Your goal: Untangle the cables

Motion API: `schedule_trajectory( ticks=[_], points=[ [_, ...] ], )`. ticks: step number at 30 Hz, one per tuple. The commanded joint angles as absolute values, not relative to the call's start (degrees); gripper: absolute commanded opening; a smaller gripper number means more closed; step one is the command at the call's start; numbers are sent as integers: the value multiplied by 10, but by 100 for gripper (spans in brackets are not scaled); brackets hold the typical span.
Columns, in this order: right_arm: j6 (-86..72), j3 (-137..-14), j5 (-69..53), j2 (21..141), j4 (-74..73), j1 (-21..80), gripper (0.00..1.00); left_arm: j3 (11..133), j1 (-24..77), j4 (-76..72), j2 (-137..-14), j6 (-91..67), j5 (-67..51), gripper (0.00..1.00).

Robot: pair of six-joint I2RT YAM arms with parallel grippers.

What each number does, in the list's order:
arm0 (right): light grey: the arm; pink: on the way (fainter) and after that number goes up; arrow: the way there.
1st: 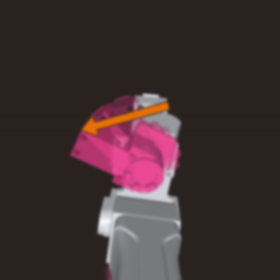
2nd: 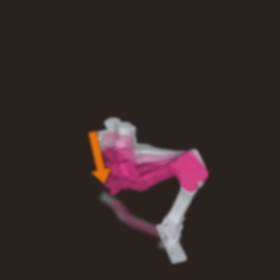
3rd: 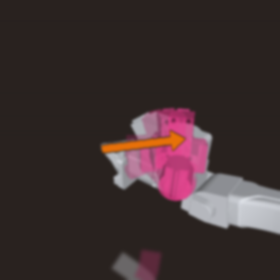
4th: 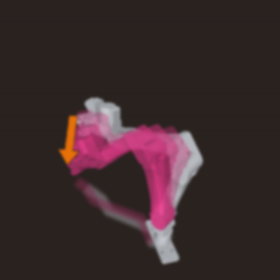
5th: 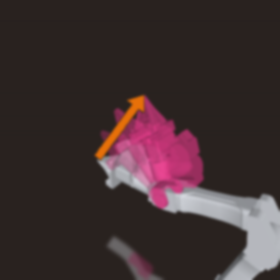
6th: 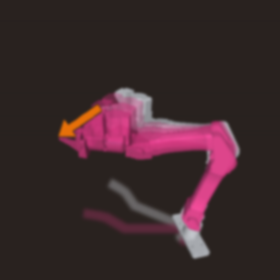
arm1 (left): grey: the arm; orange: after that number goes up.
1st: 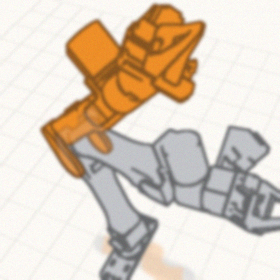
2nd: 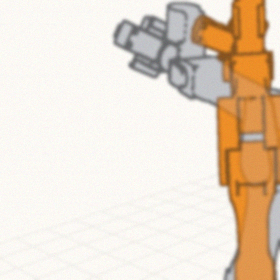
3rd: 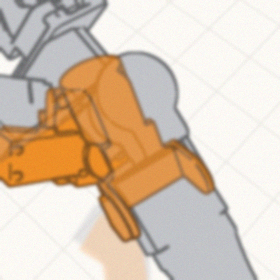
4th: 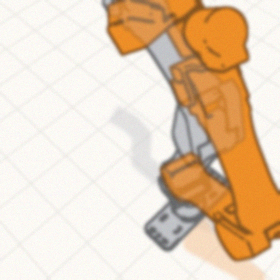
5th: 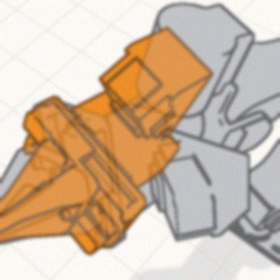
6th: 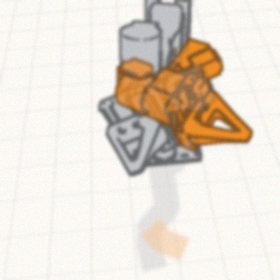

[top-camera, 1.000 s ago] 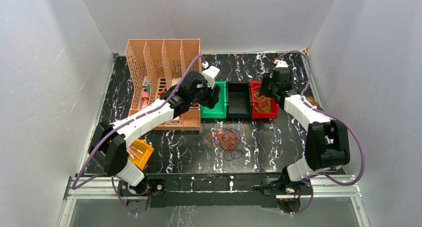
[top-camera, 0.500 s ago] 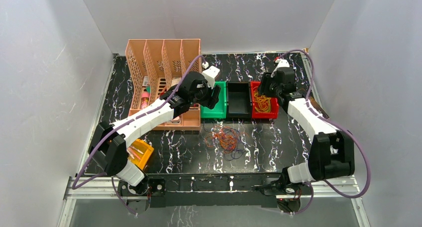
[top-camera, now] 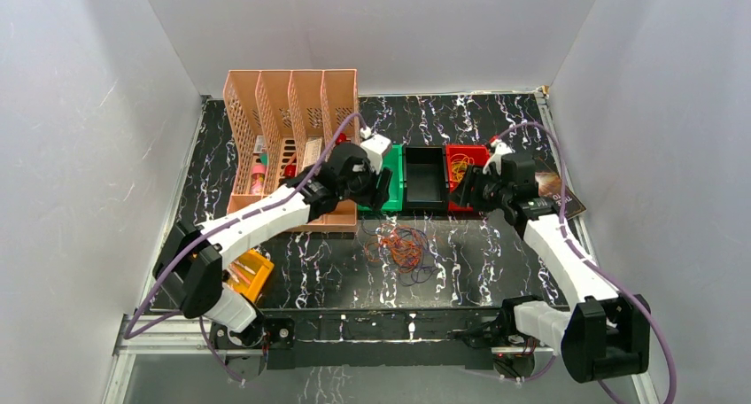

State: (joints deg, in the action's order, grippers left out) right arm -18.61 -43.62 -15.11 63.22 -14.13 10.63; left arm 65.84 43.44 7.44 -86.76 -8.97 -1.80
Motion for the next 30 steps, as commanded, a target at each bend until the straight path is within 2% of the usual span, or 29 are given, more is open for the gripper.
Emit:
schedule_trajectory(
  ticks=[1, 7, 17, 22, 30],
  points=[
    [-229, -394, -218, 590, -164, 108, 56, 619, 486, 91, -833, -133, -1, 53],
    [-253, -349, -243, 561, -154, 108, 56, 593, 533, 89, -853, -183, 29, 51],
    [-253, -326, -230, 555, -146, 108, 57, 604, 553, 84, -882, -283, 119, 50],
    [-271, -320, -216, 550, -139, 107, 57, 604, 566, 99, -895, -381, 182, 50],
    [-281, -308, -208, 532, -138, 108, 58, 601, 571, 101, -918, -472, 219, 51]
  ],
)
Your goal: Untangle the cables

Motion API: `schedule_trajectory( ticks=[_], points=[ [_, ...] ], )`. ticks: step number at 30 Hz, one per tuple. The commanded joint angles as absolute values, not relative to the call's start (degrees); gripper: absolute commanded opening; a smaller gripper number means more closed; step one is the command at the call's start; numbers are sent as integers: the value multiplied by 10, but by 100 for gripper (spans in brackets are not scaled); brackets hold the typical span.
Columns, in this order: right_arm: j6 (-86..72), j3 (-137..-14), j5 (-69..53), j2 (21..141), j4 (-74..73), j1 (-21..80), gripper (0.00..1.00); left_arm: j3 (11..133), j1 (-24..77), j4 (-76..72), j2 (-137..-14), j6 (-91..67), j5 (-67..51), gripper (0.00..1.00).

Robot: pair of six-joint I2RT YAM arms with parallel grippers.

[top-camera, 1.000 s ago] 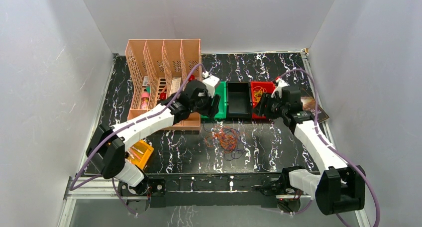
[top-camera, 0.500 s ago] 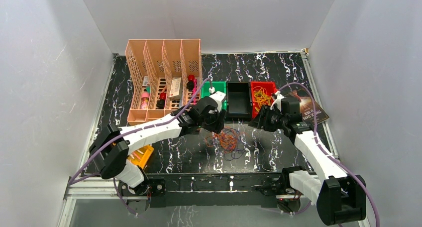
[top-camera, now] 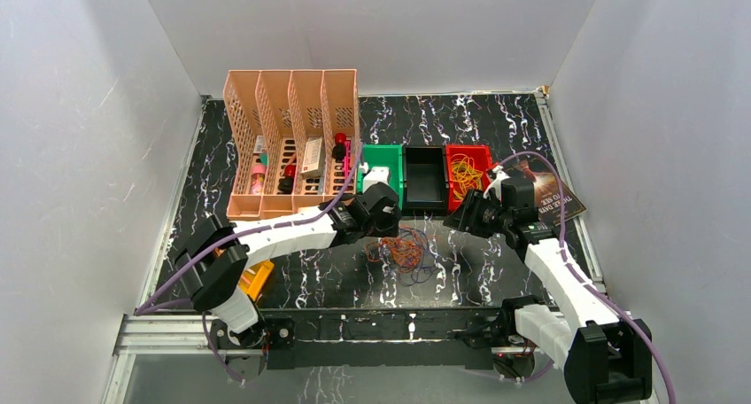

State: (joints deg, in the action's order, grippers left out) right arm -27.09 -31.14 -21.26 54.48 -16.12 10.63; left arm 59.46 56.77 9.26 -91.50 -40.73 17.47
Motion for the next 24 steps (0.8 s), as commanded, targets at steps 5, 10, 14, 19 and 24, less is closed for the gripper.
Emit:
schedule_trajectory(
  ticks=[5, 10, 14, 19, 24],
  points=[
    [-284, -308, -208, 528, -139, 108, 58, 612, 570, 100, -943, -487, 228, 57],
    [-280, -310, -206, 529, -141, 108, 58, 630, 570, 95, -975, -485, 232, 58],
    [-278, -312, -207, 529, -144, 108, 58, 640, 570, 94, -997, -473, 242, 54],
    [-278, -313, -206, 529, -144, 107, 58, 642, 570, 88, -1008, -454, 248, 39],
    [-280, -311, -204, 522, -143, 108, 58, 640, 571, 93, -1008, -434, 260, 21]
  ],
)
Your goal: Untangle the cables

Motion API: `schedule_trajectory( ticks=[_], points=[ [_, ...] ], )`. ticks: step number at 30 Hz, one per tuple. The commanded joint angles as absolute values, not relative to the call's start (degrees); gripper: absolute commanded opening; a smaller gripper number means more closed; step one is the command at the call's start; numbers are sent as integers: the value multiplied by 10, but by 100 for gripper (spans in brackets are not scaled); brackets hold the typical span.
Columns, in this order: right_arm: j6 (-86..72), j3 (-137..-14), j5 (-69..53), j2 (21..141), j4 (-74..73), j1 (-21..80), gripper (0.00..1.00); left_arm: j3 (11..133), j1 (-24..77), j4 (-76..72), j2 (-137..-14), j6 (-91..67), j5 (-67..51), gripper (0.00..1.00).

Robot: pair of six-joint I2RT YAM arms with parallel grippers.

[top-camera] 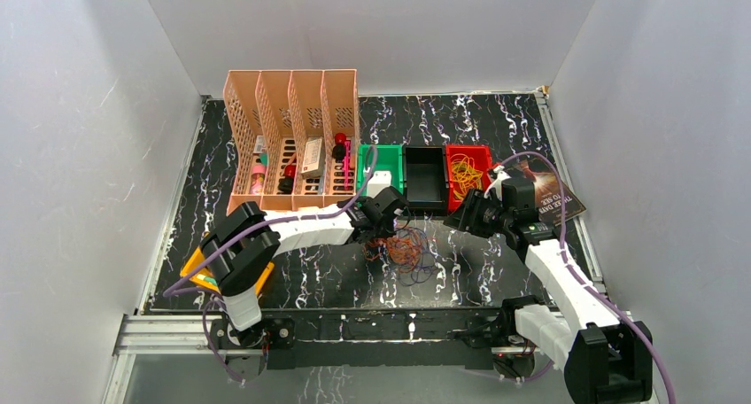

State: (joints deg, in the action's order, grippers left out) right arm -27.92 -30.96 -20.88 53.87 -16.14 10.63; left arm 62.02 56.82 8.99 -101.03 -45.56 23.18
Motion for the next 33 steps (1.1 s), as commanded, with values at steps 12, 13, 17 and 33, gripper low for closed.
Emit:
schedule_trajectory(
  ticks=[12, 13, 17, 33],
  points=[
    [-280, -319, -190, 514, -136, 108, 58, 616, 570, 64, -911, -334, 227, 0],
    [-280, -319, -188, 513, -135, 107, 58, 613, 570, 59, -901, -318, 213, 0],
    [-279, -321, -183, 509, -129, 108, 58, 612, 570, 56, -863, -260, 148, 0],
    [-260, -331, -194, 457, -77, 108, 64, 672, 570, 106, -756, -191, 85, 0]
  ],
)
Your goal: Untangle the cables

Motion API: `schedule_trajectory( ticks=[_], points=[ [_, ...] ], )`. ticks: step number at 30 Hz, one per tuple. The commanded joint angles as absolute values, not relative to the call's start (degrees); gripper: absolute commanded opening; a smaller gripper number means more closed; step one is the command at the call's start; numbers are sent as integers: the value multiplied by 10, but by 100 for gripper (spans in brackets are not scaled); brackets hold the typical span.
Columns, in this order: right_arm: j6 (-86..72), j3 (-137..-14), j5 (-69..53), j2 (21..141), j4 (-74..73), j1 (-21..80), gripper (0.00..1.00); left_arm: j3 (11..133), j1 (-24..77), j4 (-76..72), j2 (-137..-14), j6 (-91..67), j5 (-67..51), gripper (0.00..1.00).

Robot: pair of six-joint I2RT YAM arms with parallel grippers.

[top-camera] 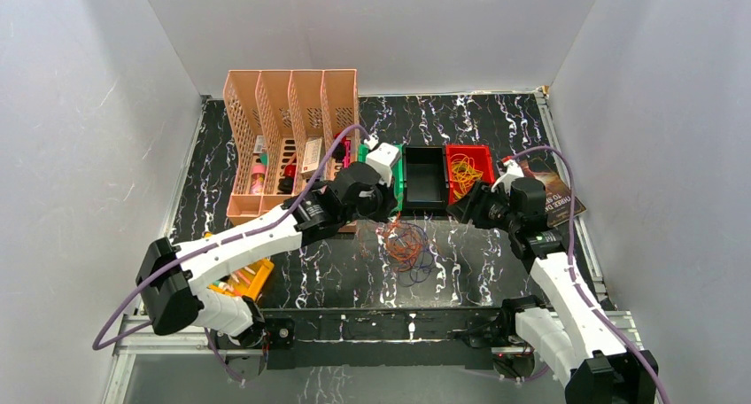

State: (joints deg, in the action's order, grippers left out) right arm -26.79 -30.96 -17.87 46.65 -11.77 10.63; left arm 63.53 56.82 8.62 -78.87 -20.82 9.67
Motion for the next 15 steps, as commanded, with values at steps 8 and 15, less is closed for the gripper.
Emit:
schedule_trajectory(
  ticks=[8, 15],
  points=[
    [-230, -315, -357, 442, 22, 108, 66, 686, 570, 114, -742, -191, 74, 0],
    [-273, -277, -450, 424, 224, 125, 75, 734, 571, 136, -746, -183, 68, 0]
  ],
)
